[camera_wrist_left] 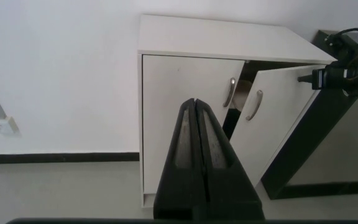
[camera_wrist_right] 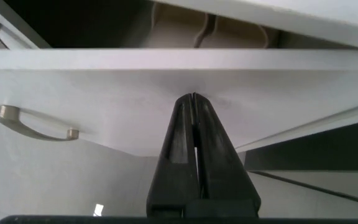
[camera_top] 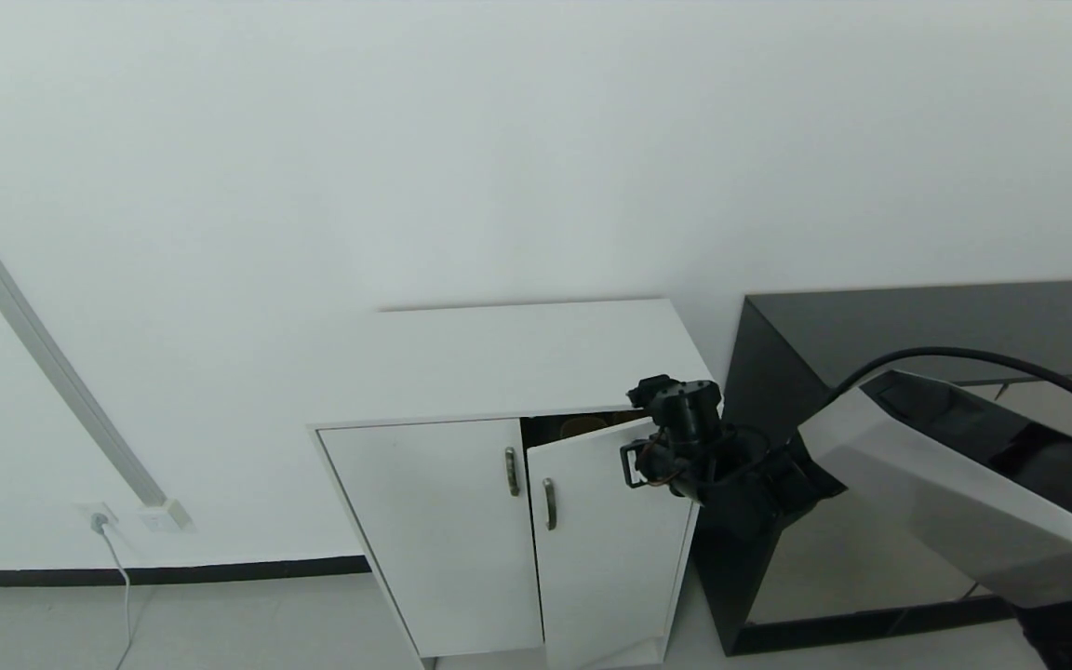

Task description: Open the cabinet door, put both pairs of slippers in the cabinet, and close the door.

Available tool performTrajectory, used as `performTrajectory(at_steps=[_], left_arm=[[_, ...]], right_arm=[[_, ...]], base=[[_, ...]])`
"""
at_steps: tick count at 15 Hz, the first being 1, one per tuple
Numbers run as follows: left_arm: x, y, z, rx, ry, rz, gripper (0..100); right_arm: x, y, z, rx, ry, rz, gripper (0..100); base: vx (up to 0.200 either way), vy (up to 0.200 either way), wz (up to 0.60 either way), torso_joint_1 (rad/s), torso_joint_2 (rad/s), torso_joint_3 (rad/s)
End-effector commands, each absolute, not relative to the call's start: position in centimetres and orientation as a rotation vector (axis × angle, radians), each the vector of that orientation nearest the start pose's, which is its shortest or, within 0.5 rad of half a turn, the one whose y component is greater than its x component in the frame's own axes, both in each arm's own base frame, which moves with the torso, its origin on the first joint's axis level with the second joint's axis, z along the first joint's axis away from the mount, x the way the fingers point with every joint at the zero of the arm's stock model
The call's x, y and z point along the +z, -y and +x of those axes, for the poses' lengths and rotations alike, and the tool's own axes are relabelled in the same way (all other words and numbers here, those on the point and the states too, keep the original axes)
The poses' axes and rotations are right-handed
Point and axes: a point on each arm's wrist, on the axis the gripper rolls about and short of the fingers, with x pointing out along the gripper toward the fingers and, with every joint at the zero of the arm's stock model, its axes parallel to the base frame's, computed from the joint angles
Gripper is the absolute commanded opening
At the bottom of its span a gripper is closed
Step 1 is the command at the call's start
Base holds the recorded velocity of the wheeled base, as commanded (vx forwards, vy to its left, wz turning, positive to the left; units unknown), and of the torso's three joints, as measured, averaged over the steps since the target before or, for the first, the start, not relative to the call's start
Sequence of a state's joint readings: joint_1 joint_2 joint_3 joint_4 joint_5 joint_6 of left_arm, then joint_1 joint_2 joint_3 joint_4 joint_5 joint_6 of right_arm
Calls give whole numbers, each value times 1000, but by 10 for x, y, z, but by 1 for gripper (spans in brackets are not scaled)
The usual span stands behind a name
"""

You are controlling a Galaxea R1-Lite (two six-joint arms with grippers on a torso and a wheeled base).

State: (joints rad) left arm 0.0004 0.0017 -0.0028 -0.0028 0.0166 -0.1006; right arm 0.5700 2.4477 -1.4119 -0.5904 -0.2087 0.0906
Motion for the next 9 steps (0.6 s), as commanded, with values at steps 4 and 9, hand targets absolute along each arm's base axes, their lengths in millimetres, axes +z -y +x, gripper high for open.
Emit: performTrajectory(at_steps=[4,9], left_arm=[[77,0,-23,17,5,-101,0],[77,0,-23,18,6,-101,0]], right_arm=[[40,-256,408,333,-410,-75,0],[40,-259,415,315,-419,-82,0]], base=[[0,0,0,0,0,0],[0,0,0,0,0,0]])
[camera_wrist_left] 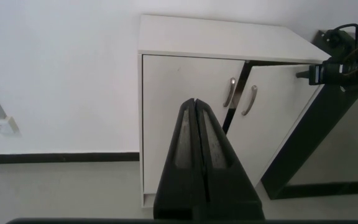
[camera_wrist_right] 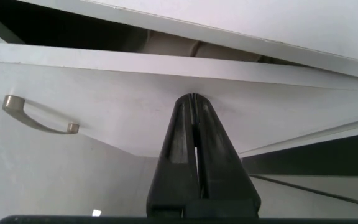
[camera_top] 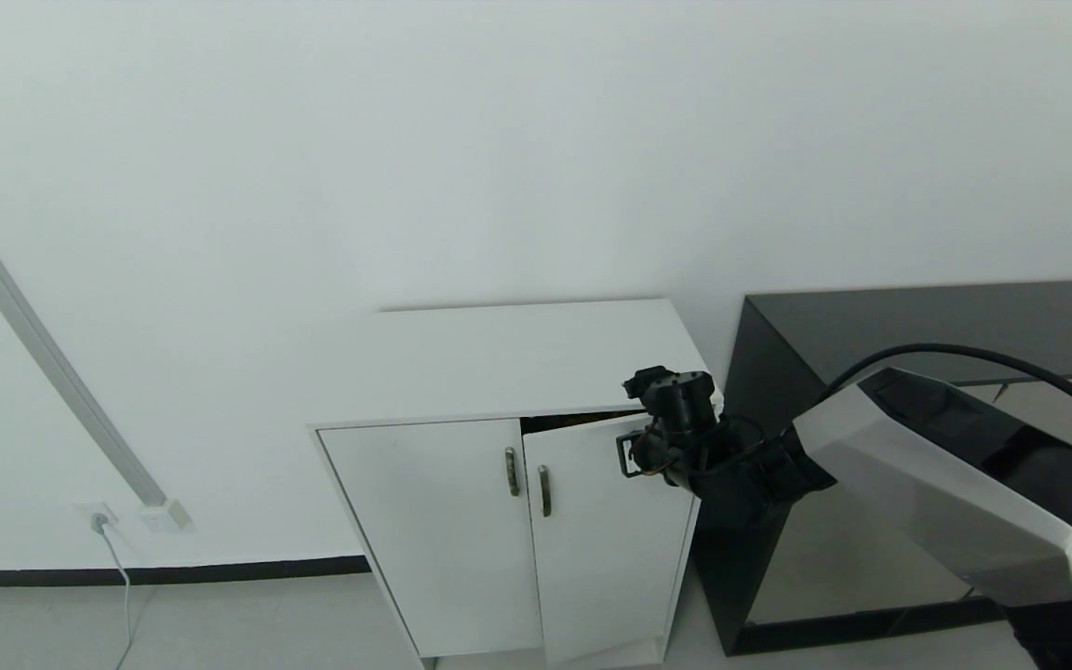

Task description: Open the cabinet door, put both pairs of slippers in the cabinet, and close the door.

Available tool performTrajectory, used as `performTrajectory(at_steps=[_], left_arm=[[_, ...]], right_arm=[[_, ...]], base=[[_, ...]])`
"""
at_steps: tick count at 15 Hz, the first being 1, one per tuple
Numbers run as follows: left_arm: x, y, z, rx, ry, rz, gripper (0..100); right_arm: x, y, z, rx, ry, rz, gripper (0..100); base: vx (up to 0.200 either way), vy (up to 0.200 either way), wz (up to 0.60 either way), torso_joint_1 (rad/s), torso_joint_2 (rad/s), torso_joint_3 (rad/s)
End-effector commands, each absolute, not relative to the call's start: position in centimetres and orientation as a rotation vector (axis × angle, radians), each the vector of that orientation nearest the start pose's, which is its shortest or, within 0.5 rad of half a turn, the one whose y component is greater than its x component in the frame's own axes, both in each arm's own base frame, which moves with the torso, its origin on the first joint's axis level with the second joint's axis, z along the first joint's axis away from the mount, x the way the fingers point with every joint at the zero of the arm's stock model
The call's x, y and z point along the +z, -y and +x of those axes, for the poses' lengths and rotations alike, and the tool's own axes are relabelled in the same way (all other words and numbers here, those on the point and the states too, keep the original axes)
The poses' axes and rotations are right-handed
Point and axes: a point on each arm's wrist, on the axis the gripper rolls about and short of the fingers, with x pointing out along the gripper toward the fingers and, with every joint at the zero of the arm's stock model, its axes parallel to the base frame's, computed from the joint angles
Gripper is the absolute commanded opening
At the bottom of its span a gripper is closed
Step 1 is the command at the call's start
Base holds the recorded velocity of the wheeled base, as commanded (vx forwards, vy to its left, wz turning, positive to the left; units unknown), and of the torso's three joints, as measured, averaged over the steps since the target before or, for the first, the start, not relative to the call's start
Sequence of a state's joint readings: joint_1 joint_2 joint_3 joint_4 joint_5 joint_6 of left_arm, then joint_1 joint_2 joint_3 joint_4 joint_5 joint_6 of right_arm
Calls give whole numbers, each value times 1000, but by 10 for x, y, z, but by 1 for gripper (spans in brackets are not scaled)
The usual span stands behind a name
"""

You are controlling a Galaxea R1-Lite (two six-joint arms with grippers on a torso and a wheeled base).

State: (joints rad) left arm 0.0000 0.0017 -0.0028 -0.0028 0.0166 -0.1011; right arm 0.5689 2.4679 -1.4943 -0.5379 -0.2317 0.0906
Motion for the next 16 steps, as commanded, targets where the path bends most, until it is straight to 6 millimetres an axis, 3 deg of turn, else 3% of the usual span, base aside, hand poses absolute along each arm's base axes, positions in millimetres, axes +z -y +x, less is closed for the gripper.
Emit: performTrajectory(at_steps=[1,16], left_arm=[[77,0,-23,17,5,-101,0],[77,0,-23,18,6,-101,0]], right_arm=[[41,-259,415,315,-416,-81,0],[39,-263,429,304,-424,-86,0]], base=[[0,0,0,0,0,0],[0,0,0,0,0,0]])
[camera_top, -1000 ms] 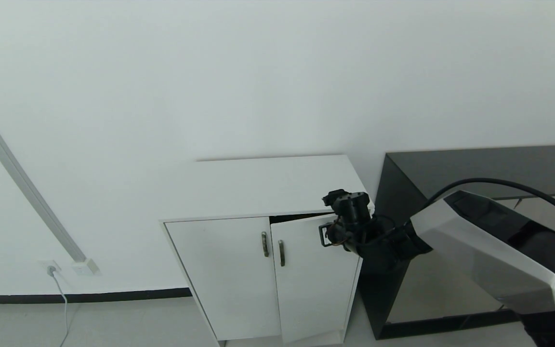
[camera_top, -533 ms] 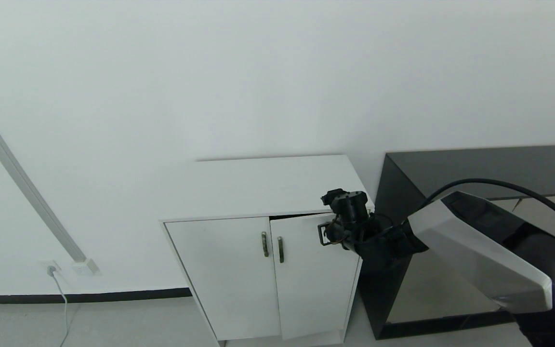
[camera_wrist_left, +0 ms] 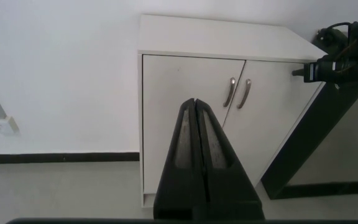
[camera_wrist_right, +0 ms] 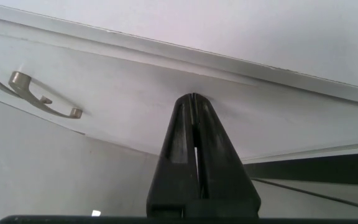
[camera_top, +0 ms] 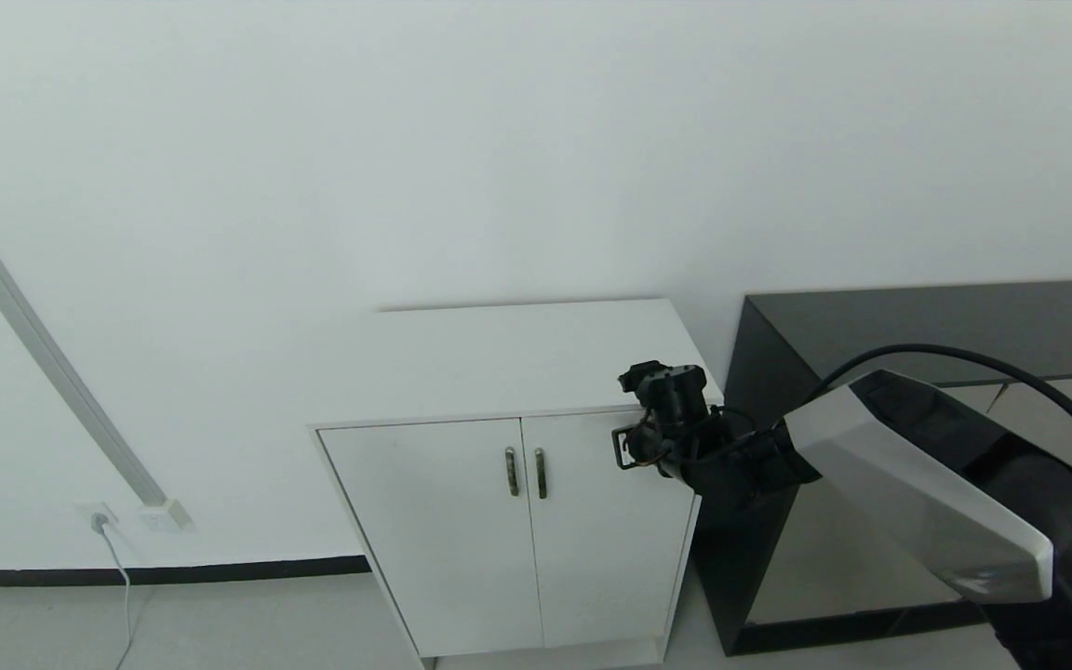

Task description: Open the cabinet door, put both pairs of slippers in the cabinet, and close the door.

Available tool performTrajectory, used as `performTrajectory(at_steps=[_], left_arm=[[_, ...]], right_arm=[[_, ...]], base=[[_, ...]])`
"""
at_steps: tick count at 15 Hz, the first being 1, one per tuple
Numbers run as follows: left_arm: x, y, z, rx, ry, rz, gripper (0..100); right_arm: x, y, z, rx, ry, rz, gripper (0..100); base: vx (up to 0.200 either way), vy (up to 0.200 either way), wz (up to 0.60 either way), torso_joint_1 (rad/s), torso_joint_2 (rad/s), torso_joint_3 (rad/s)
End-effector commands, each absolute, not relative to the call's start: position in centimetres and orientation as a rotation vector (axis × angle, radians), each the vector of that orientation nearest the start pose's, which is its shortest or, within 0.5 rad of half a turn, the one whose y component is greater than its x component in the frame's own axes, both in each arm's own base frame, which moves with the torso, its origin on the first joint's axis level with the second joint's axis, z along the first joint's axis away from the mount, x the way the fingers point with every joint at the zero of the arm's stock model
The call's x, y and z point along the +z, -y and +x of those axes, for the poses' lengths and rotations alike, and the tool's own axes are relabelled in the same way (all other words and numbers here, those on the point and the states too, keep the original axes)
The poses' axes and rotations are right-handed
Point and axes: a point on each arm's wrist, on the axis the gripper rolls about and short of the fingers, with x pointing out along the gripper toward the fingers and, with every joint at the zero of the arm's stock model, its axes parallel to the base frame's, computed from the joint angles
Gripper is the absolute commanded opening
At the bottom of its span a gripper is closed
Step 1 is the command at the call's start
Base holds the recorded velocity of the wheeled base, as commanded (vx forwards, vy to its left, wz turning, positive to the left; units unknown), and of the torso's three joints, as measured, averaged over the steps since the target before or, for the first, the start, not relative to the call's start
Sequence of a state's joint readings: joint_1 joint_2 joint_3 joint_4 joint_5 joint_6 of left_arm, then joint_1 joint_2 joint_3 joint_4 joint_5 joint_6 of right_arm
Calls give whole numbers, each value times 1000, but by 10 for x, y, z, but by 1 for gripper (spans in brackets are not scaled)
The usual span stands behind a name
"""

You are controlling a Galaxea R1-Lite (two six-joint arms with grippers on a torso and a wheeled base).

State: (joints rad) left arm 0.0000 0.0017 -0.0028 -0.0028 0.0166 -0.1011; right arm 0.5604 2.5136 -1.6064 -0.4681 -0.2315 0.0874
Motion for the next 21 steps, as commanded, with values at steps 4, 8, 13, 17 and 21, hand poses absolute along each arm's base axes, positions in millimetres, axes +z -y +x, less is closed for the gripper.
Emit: performTrajectory(at_steps=[4,8,13,17,21], left_arm=[[77,0,-23,17,5,-103,0],[77,0,-23,17,4,-101,0],[77,0,-23,18,4,-103,0],[76,0,-23,18,2,-103,0],[77,0,-23,18,4,-103,0]], right_arm=[[37,-262,429,302,-427,-86,0],[35,-263,430,302,-427,-86,0],[31,-263,432,301,-430,-86,0],[31,-263,433,301,-429,-86,0],[31,-263,433,301,-429,-86,0]], base=[[0,0,0,0,0,0],[0,0,0,0,0,0],[0,0,0,0,0,0],[0,0,0,0,0,0],[0,0,0,0,0,0]])
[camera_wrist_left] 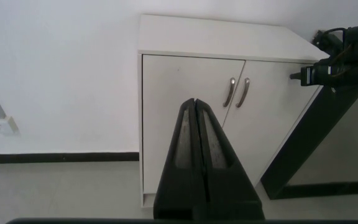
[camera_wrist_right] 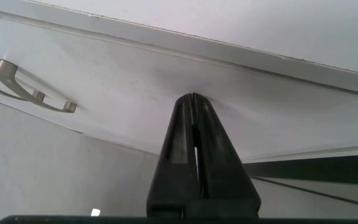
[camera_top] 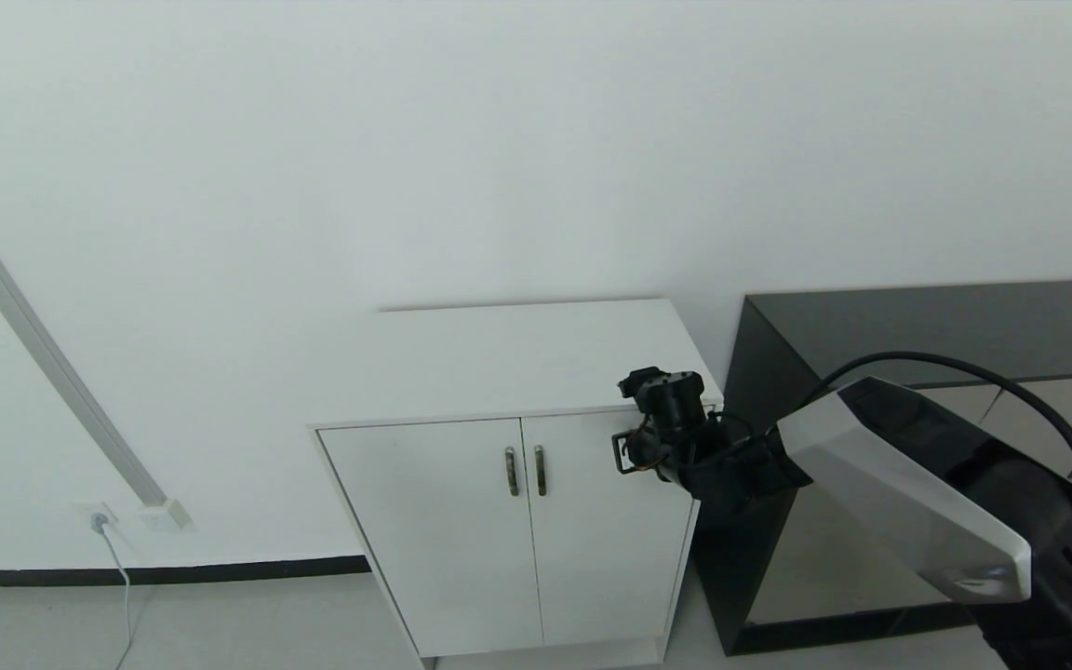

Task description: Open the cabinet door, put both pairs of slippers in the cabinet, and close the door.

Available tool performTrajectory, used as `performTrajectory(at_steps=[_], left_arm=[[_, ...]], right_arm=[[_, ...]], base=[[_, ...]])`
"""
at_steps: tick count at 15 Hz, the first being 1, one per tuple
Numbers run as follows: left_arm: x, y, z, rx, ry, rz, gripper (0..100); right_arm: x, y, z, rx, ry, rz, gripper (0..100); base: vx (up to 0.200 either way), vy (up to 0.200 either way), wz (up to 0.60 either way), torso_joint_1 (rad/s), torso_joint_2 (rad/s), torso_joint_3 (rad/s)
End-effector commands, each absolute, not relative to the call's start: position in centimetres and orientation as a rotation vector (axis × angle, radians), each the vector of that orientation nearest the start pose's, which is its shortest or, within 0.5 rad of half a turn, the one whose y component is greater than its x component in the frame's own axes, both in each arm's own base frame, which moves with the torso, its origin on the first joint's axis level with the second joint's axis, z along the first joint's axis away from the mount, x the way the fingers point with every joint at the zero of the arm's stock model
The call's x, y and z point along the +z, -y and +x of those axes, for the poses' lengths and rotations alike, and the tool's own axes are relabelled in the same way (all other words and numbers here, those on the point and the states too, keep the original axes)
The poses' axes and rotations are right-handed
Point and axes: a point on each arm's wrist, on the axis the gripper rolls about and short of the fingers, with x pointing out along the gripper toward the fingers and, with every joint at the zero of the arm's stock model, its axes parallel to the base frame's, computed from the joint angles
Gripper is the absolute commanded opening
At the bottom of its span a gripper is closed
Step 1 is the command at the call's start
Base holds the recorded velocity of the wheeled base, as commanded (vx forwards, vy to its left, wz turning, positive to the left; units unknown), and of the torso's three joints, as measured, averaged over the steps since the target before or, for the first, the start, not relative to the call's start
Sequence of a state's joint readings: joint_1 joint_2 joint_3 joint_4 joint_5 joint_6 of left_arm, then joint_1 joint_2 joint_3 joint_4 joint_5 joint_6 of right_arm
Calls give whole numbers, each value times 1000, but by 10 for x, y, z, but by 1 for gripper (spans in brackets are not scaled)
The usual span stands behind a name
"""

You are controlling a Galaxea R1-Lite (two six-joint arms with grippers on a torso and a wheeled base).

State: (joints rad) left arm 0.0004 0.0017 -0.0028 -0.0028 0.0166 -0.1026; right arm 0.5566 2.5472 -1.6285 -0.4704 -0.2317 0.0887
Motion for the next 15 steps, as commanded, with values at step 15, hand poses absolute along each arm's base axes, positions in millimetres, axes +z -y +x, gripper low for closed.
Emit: performTrajectory(at_steps=[15], left_arm=[[77,0,-23,18,4,-103,0]], right_arm=[[30,-259,434,291,-434,-84,0]], base=[[0,0,0,0,0,0]])
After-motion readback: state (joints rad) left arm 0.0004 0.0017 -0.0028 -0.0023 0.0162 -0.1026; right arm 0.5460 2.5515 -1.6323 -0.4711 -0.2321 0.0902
